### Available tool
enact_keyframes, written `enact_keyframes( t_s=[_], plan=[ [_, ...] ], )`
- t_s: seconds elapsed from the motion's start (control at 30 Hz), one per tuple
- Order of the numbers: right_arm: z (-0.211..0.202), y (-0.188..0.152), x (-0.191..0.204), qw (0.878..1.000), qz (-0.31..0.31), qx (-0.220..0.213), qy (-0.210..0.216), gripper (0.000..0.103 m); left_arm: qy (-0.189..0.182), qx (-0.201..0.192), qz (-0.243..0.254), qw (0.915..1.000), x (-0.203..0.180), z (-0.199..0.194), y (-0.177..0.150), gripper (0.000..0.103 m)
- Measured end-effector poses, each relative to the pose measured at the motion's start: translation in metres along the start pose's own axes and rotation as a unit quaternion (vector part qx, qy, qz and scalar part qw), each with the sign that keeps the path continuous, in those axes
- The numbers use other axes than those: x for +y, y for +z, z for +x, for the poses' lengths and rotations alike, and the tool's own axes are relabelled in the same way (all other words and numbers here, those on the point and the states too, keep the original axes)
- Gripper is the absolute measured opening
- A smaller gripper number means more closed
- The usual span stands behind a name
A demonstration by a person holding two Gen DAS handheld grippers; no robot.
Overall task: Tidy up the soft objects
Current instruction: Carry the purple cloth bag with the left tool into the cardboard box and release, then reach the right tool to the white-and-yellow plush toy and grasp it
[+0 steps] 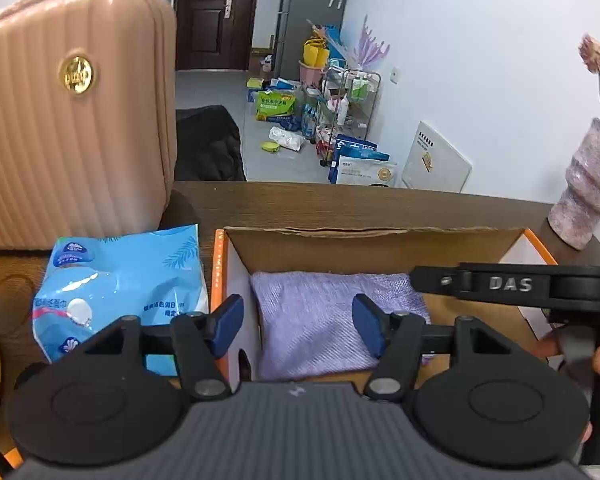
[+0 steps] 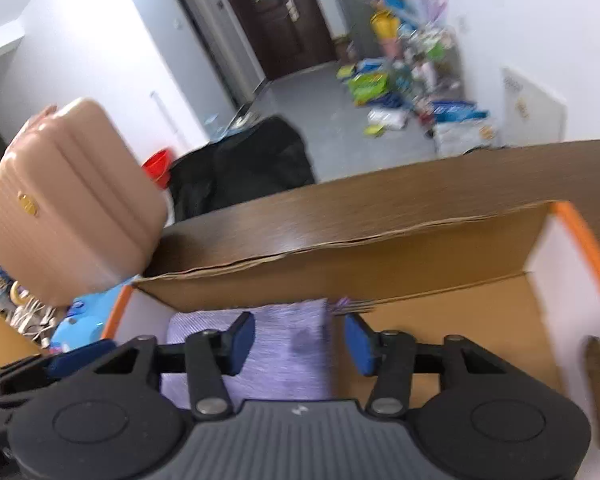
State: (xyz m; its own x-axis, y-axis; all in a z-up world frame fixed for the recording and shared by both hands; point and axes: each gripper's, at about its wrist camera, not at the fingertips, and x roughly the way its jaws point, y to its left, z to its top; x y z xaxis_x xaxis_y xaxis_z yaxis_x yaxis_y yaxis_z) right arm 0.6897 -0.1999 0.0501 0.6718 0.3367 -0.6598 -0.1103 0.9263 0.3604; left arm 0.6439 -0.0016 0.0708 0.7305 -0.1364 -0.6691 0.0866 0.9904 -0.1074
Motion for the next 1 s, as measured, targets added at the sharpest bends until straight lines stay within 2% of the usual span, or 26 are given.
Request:
enact_keyframes(
  t_s=[0.17, 0.2, 0.3, 0.37, 0.47, 0.6, 0.7, 0.83, 0.93, 1.0],
  plan=[
    [-0.029, -0.014, -0.001, 0.999, 0.012, -0.035, 0.014, 0.055, -0.003, -0.021, 0.018, 0.9996, -0.012, -0.037, -0.007, 0.063],
    [-0.037, -0.015, 0.000, 0.999, 0.011, -0.044, 0.008, 0.055, -0.001, -0.023, 0.022, 0.9995, -0.013, -0.046, -0.008, 0.063],
    [-0.073, -0.012, 0.002, 0.998, 0.005, -0.065, 0.026, 0.056, 0.006, -0.031, 0.038, 0.9988, -0.014, -0.076, -0.011, 0.065],
    [-0.104, -0.015, 0.003, 0.998, -0.023, -0.065, 0.012, 0.058, 0.009, -0.040, 0.045, 0.9981, -0.014, -0.097, -0.014, 0.072],
    [-0.155, -0.029, -0.007, 0.996, -0.055, -0.064, -0.039, 0.066, 0.009, -0.046, 0.057, 0.9973, -0.011, -0.130, -0.029, 0.076],
    [-0.214, -0.065, -0.030, 0.991, -0.082, -0.064, -0.085, 0.071, 0.004, -0.046, 0.059, 0.9972, -0.011, -0.174, -0.068, 0.079],
    [-0.261, -0.116, -0.038, 0.987, -0.088, -0.080, -0.105, 0.071, -0.006, -0.090, 0.049, 0.9948, -0.017, -0.223, -0.119, 0.080],
    [-0.321, -0.215, -0.033, 0.981, -0.111, -0.140, -0.081, 0.077, -0.022, -0.146, 0.033, 0.9885, -0.032, -0.287, -0.204, 0.088],
    [-0.354, -0.295, -0.019, 0.970, -0.137, -0.180, -0.085, 0.081, -0.010, -0.170, 0.039, 0.9846, -0.048, -0.323, -0.264, 0.095],
    [-0.371, -0.342, -0.004, 0.967, -0.143, -0.192, -0.091, 0.086, -0.002, -0.167, 0.037, 0.9852, -0.055, -0.340, -0.300, 0.096]
  ],
)
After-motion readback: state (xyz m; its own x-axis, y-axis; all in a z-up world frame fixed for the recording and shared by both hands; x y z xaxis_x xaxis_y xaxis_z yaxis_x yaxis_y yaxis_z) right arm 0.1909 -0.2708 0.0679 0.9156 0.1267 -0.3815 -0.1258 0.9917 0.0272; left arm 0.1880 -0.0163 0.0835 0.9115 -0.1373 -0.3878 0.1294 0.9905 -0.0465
